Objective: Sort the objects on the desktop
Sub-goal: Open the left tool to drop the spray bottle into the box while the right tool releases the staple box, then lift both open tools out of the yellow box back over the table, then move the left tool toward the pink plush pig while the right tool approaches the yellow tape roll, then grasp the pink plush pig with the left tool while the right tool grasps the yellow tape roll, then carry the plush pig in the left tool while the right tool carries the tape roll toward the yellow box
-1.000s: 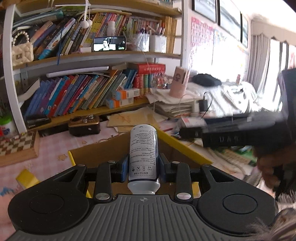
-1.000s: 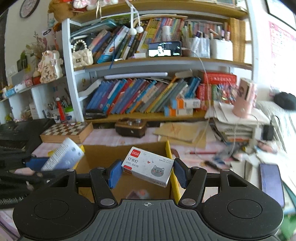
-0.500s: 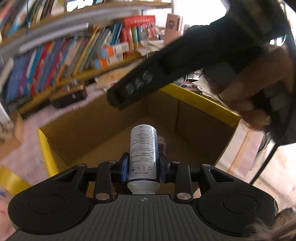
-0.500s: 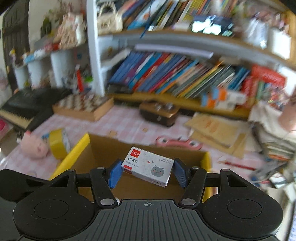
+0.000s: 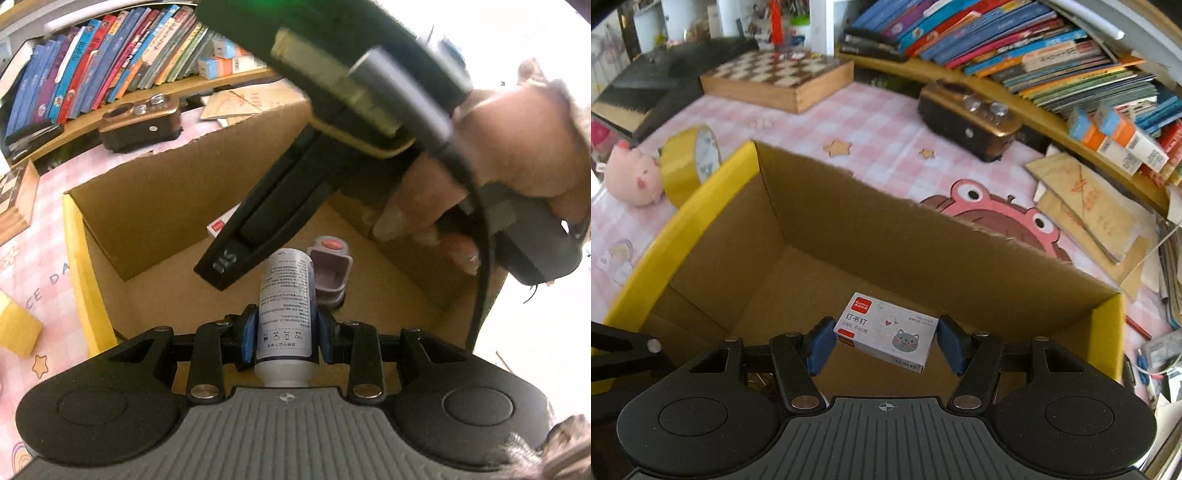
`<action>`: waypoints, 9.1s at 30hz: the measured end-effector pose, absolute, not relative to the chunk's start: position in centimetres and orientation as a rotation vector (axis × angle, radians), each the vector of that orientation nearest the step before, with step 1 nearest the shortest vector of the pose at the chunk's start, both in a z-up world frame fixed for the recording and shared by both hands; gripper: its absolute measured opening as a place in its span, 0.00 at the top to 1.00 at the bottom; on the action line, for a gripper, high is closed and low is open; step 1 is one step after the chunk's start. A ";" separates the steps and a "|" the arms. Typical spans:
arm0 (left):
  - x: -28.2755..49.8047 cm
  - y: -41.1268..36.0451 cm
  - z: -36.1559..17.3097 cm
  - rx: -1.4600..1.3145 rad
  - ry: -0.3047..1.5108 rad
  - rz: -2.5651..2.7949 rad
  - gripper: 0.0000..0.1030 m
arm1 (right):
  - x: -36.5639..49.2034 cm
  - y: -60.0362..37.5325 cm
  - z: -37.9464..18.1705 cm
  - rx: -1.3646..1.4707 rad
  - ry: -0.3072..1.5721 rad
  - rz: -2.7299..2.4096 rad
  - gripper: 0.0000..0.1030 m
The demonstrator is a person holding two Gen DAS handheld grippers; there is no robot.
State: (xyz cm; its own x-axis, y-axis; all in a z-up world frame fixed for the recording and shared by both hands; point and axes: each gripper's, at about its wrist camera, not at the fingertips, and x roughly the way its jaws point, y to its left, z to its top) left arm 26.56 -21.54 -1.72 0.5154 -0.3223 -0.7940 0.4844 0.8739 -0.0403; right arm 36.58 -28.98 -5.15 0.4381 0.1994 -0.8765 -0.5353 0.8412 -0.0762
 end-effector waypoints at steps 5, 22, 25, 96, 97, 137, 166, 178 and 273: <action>26.4 -20.9 -1.3 0.171 0.876 -0.476 0.53 | 36.2 -28.7 -5.3 -0.369 1.014 0.493 0.40; 21.3 -17.8 4.3 0.124 0.622 -0.367 0.19 | 29.4 -32.9 2.9 -0.209 0.667 0.409 0.36; 20.4 -16.5 5.3 0.107 0.580 -0.342 0.17 | 27.6 -33.7 4.1 -0.190 0.608 0.380 0.35; -0.1 8.0 -0.8 -0.047 0.671 -0.069 0.03 | 1.8 -15.4 -4.1 0.042 0.745 0.154 0.17; -0.2 8.2 -0.8 -0.048 0.671 -0.065 0.03 | 1.8 -15.0 -4.1 0.037 0.744 0.162 0.17; 9.0 12.5 -1.4 -0.120 0.694 0.108 0.02 | 14.3 -9.2 -4.3 -0.068 0.754 0.373 0.17; 27.1 11.6 -4.1 -0.070 0.744 0.040 0.02 | 33.7 -6.9 -4.3 -0.158 0.746 0.405 0.17; 30.3 12.3 -6.2 -0.174 0.803 0.017 0.02 | 37.1 -5.0 -6.3 -0.244 0.837 0.513 0.19; 0.2 7.1 1.9 -0.180 0.698 -0.434 0.37 | 0.3 -17.4 -0.5 0.105 0.817 0.172 0.59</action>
State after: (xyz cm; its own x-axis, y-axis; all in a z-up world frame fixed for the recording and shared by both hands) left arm 0.24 7.07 1.87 0.6815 -0.4441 -0.5817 0.3255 0.8958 -0.3026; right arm 0.30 -17.35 -0.51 0.6719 0.1926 -0.7152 -0.1119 0.9809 0.1591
